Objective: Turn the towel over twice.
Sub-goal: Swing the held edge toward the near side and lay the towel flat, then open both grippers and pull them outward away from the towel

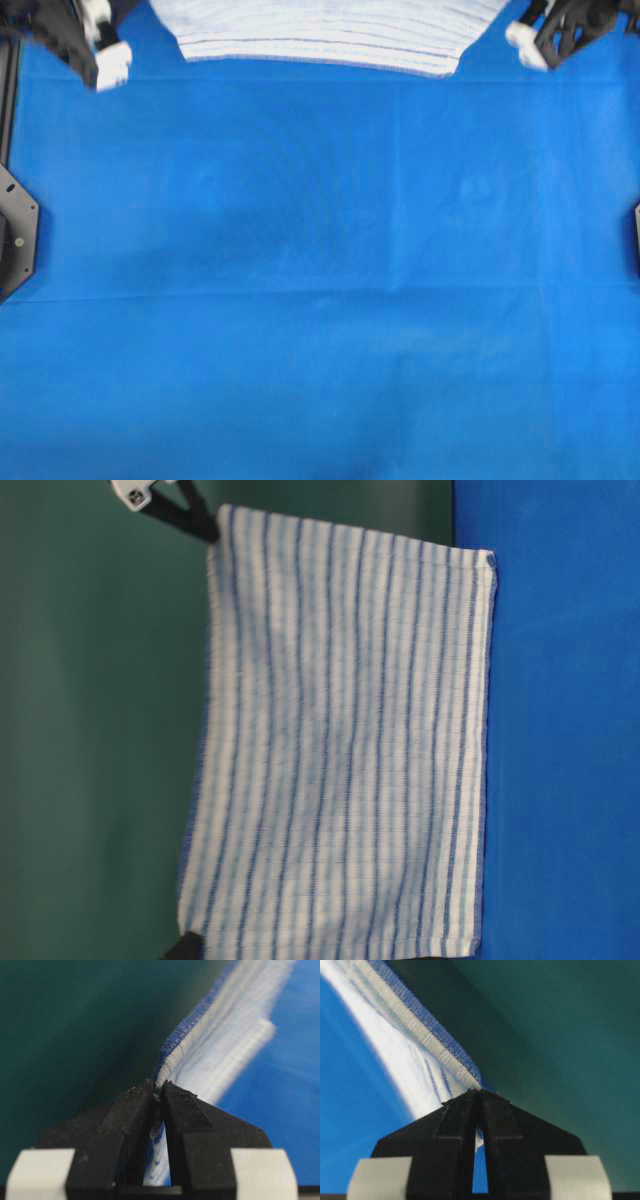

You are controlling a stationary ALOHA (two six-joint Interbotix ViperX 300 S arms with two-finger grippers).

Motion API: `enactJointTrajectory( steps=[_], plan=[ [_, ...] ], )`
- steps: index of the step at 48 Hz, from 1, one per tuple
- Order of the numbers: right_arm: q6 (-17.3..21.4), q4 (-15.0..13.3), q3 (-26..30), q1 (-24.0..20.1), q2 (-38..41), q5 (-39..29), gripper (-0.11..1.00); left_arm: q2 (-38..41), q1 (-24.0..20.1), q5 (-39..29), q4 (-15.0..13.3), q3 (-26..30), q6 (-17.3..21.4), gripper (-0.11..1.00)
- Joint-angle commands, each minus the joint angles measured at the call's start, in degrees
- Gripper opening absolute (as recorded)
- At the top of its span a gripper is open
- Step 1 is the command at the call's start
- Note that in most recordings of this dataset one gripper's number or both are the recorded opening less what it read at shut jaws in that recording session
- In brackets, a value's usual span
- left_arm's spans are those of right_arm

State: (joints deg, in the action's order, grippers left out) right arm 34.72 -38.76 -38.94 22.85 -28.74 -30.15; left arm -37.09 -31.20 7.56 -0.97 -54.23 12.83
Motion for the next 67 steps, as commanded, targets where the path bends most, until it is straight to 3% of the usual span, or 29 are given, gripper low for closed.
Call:
enactJointTrajectory(
  steps=[1,16,23,37,47,57,67],
  plan=[
    [0.9,0.4,0.4,-4.5,-0.8,-3.4,0.04,-0.9,3.0,-0.8,-0.1,-0.4,-0.4,0.05],
    [9.4,0.4,-2.3,-19.2,-0.3,-10.8,0.04,-0.3,11.5,-1.1,-0.1,-8.4,-4.0,0.05],
    [14.1,0.4,-5.3,-22.9,1.2,-10.5,0.04,1.6,15.8,0.3,-0.1,-12.1,-4.9,0.05],
    [26.8,0.5,-12.3,-28.9,7.6,-1.1,0.04,9.5,27.0,1.1,-0.1,-14.1,-11.6,0.05],
    [34.3,0.5,-13.3,-33.9,12.4,3.8,0.04,16.6,33.8,1.1,-0.1,-12.9,-16.3,0.05],
    [38.3,0.5,-12.4,-38.4,15.5,4.4,0.04,20.8,38.9,1.1,-0.1,-11.1,-18.8,0.05],
    [39.5,0.6,-12.2,-39.2,17.3,4.6,0.04,22.1,40.2,1.1,-0.1,-10.8,-18.9,0.05]
  ],
)
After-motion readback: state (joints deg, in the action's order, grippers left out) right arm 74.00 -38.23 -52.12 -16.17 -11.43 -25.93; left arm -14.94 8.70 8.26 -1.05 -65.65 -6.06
